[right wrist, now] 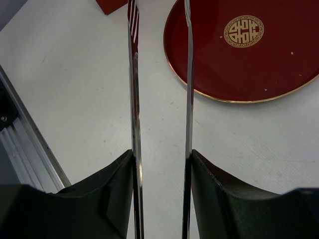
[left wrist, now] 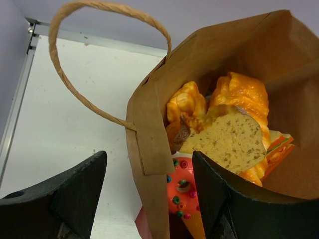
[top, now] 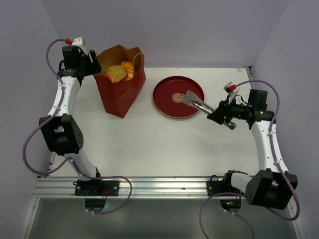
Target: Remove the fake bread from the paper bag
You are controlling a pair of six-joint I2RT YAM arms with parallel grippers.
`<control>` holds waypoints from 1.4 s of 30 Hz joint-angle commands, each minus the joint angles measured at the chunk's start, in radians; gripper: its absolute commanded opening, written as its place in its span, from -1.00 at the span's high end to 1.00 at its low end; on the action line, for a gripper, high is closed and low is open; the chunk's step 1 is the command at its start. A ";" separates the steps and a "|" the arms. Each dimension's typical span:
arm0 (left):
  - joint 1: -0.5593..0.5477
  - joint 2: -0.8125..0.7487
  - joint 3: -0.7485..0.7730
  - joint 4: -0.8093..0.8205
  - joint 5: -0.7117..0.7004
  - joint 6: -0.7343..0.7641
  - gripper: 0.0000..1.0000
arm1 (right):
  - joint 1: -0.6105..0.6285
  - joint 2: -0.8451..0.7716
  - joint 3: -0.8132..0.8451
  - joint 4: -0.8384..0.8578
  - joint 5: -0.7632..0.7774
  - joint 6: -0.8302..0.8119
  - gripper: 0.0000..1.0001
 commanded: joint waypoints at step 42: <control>0.013 -0.225 -0.278 0.371 0.402 -0.009 1.00 | 0.070 -0.016 0.188 -0.083 -0.028 -0.057 0.10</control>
